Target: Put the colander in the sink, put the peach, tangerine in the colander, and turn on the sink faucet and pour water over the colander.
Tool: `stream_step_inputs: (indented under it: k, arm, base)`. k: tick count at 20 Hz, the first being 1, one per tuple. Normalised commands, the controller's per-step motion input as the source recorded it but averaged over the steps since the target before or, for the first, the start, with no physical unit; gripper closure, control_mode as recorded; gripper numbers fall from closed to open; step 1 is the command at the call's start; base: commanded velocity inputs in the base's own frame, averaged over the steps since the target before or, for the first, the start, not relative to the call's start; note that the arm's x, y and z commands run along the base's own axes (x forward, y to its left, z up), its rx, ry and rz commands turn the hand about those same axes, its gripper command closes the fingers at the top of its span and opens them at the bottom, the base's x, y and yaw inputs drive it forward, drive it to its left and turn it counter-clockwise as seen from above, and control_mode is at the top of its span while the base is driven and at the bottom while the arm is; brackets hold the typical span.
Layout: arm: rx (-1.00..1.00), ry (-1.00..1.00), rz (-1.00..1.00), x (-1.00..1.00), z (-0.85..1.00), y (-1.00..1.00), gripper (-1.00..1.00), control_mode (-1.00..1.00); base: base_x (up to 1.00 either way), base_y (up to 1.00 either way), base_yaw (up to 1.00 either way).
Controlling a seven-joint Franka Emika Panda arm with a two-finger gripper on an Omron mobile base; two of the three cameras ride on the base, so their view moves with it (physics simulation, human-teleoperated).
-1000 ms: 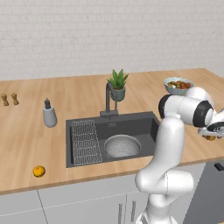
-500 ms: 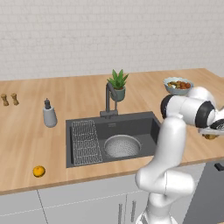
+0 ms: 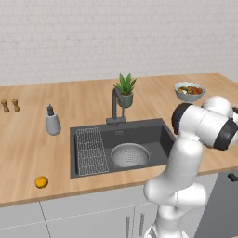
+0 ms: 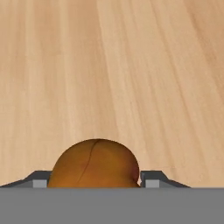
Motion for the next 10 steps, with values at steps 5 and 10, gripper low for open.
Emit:
stream_step_inputs:
  k: [5, 10]
  arm:
    - [0.01, 0.04, 0.09, 0.14, 0.39, 1.00, 1.00, -1.00]
    - [0.03, 0.06, 0.12, 0.14, 0.33, 1.00, 1.00, -1.00]
  base:
    - [0.00, 0.00, 0.00]
    - [0.00, 0.00, 0.00]
